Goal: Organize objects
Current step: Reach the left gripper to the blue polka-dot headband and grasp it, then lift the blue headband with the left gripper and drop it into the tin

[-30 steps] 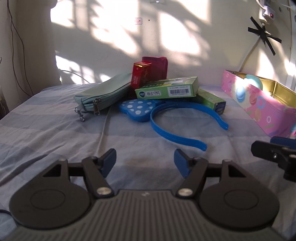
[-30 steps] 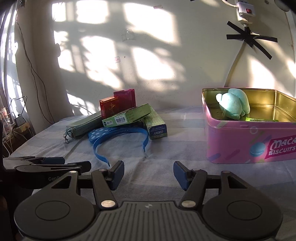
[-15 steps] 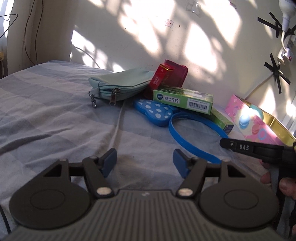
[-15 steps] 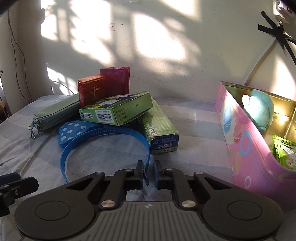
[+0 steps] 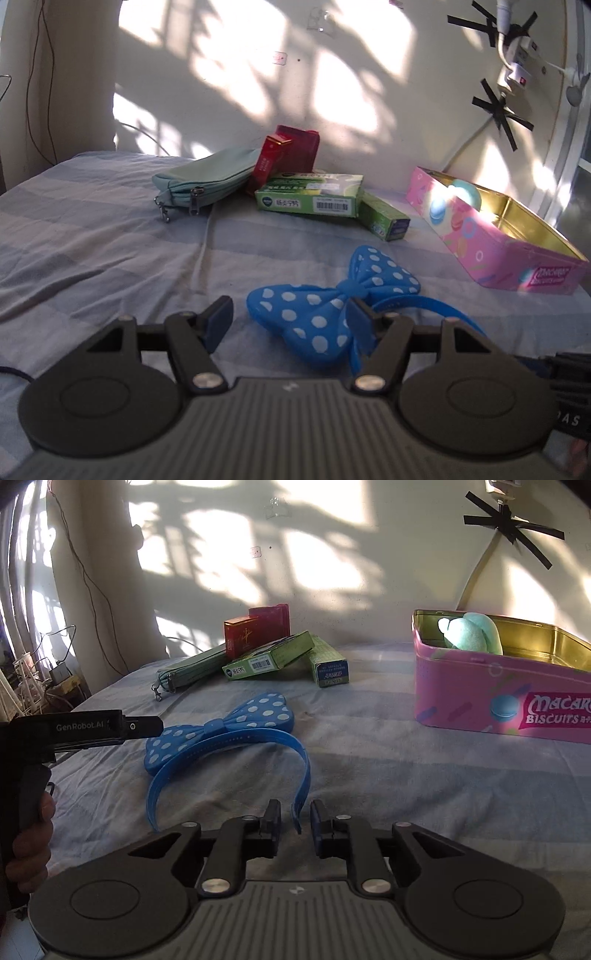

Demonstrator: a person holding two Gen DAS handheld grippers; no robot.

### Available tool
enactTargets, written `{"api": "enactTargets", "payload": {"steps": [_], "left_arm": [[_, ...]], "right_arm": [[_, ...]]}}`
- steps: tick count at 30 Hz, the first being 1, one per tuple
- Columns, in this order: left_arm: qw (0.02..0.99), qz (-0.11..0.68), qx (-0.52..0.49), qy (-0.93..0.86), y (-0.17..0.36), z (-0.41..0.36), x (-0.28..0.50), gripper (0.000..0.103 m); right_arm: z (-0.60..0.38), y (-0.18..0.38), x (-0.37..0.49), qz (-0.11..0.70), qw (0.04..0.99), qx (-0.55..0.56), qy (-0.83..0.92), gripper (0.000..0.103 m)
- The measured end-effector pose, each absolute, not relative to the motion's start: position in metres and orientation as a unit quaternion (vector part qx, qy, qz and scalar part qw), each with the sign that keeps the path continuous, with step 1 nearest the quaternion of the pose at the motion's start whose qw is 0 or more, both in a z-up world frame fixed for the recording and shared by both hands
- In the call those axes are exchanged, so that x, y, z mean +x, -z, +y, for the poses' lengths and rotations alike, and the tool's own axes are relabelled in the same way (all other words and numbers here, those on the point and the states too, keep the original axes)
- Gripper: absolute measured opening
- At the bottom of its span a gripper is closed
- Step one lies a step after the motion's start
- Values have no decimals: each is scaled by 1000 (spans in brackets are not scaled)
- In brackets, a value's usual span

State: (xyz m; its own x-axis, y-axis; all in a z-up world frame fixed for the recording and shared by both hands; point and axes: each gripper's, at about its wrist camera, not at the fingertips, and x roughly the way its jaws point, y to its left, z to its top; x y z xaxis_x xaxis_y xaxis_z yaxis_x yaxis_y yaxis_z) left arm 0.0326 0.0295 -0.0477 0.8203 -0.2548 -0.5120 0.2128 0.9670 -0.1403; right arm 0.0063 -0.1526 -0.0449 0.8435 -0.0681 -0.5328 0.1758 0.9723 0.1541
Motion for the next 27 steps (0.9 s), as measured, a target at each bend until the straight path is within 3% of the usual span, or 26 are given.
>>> {"api": "enactTargets", "payload": {"steps": [2, 5, 7, 8, 10, 12, 13, 14, 15, 18, 27], "left_arm": [[952, 274, -29, 136, 46, 21, 19, 69], [950, 279, 20, 141, 52, -2, 9, 69], [942, 307, 22, 134, 64, -9, 16, 65], [935, 327, 9, 137, 70, -9, 21, 58], [944, 307, 17, 120, 75, -15, 18, 56], [951, 289, 25, 105, 78, -18, 15, 39], [953, 286, 15, 103, 78, -16, 16, 34], [952, 287, 1, 108, 77, -12, 17, 21], [951, 289, -12, 106, 77, -8, 19, 14], [949, 290, -42, 115, 72, -6, 21, 10], [971, 163, -13, 173, 8, -66, 38, 9]], "right_arm": [[-156, 41, 7, 258, 959, 95, 70, 31], [-157, 36, 20, 253, 962, 83, 56, 31], [-153, 37, 35, 255, 964, 51, 61, 31], [-153, 39, 43, 258, 963, 41, 66, 31], [-153, 45, 59, 273, 959, 33, 60, 31], [-151, 51, 66, 278, 958, 24, 57, 32], [-148, 51, 65, 278, 959, 17, 56, 27], [-147, 51, 63, 275, 960, 19, 46, 6], [-146, 51, 59, 267, 962, 24, 48, 5], [-144, 44, 42, 212, 975, 25, 66, 6], [-181, 14, 18, 87, 981, 27, 173, 6]]}}
